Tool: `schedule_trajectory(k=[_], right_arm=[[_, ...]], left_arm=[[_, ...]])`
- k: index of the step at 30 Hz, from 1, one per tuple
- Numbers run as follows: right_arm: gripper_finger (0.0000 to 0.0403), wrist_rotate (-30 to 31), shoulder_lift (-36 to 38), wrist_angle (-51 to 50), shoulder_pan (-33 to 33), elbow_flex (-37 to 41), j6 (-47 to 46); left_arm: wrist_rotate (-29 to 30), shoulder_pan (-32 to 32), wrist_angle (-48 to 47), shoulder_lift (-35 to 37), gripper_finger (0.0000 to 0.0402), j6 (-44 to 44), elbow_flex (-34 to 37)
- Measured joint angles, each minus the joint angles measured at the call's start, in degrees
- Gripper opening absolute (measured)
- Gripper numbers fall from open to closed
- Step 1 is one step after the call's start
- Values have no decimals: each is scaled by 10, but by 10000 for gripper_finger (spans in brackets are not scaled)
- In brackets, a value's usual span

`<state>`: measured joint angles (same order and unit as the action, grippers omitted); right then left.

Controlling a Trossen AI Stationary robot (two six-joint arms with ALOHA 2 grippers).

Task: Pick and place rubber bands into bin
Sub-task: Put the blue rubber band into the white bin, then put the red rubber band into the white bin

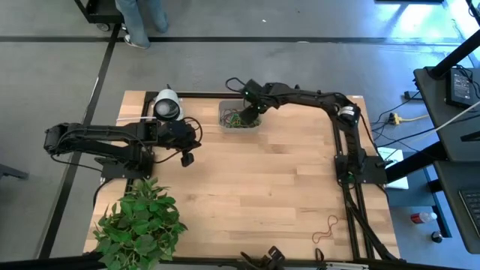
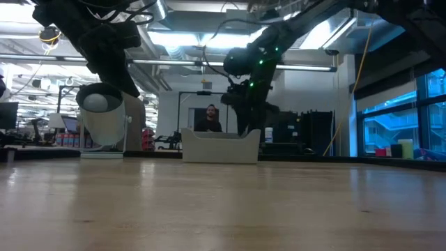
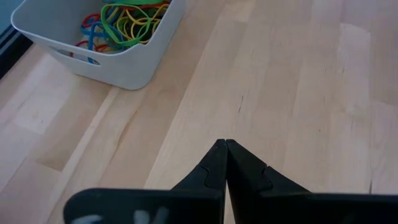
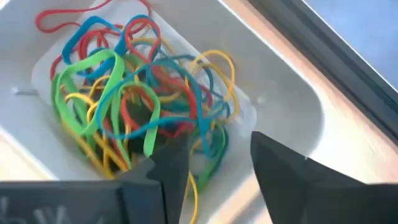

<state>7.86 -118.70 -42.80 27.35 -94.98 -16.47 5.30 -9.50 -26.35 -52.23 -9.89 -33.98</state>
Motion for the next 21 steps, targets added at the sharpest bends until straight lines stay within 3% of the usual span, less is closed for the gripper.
schedule_trajectory(k=[13, 17, 21], right_arm=[[149, 5, 53, -30, -19, 0, -18], [107, 40, 63, -34, -42, 0, -27], [37, 46, 78, -79, -68, 0, -34]], left_arm=[[-2, 0, -2, 0, 1, 2, 0], [-4, 0, -5, 0, 1, 2, 0], [-8, 1, -5, 0, 1, 2, 0]])
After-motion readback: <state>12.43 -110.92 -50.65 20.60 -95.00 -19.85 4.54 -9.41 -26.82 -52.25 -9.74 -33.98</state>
